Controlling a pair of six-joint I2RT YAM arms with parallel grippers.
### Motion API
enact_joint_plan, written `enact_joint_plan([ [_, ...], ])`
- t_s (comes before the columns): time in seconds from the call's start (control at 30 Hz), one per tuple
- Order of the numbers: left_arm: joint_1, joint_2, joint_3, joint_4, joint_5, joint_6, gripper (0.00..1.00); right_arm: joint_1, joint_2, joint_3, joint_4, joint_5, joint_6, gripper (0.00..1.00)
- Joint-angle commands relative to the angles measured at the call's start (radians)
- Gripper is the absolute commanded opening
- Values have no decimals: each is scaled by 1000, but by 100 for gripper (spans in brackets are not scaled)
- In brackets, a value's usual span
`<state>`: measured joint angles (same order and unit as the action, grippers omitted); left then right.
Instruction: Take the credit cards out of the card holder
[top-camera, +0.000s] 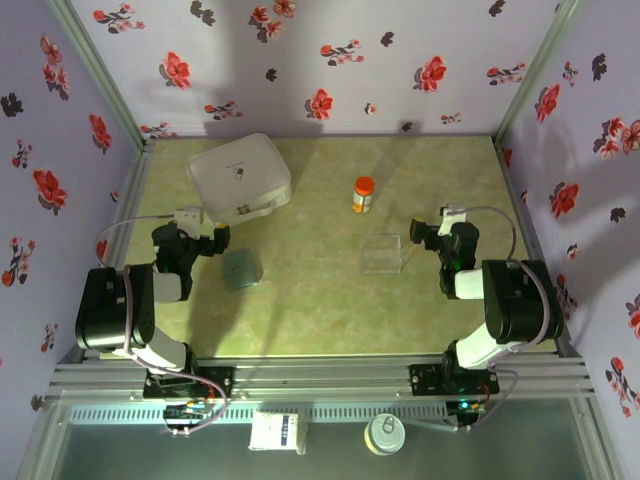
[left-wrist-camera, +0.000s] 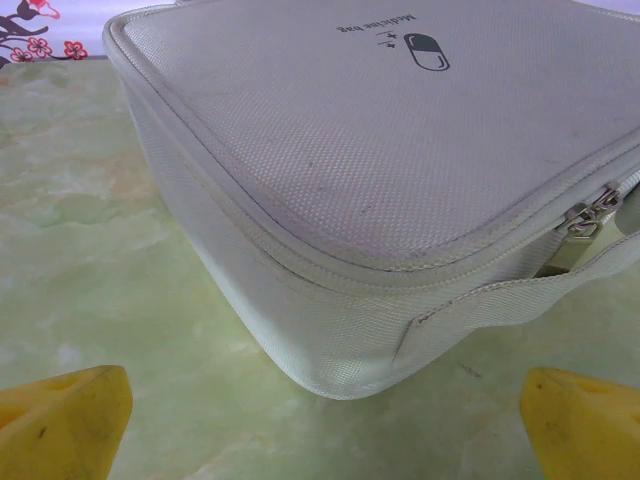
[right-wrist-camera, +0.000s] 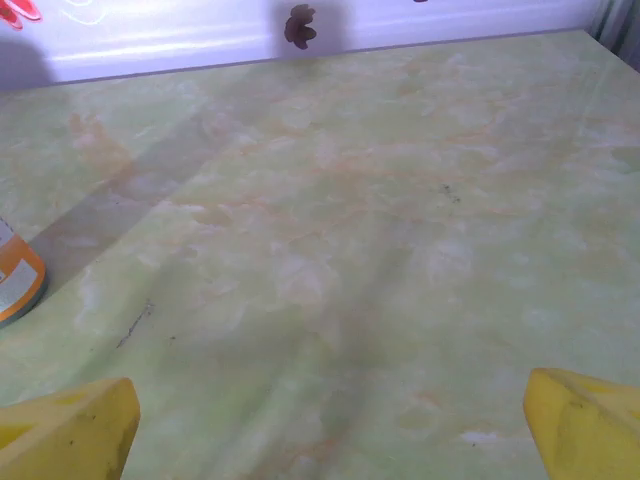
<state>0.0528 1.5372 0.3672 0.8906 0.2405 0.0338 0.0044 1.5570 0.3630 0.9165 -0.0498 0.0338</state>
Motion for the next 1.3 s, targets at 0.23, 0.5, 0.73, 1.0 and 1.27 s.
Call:
enact_joint_plan([
  [0.23,7,0,-2,36,-3,13,100,-7,0,-8,39,-9,-6,99],
  [0.5,6,0,-2,36,-3,12,100,-7,2,0,24,8,0,99],
  [0.73,6,1,-2,36,-6,9,100,-7,4,7,11,34,12,99],
  [1.0,5,3,3,33,-27,0,100,-7,3,35,-44,134,49,99],
  [1.27,4,0,3,31,-56,-6,100,-7,0,32,-42,133,48,99],
])
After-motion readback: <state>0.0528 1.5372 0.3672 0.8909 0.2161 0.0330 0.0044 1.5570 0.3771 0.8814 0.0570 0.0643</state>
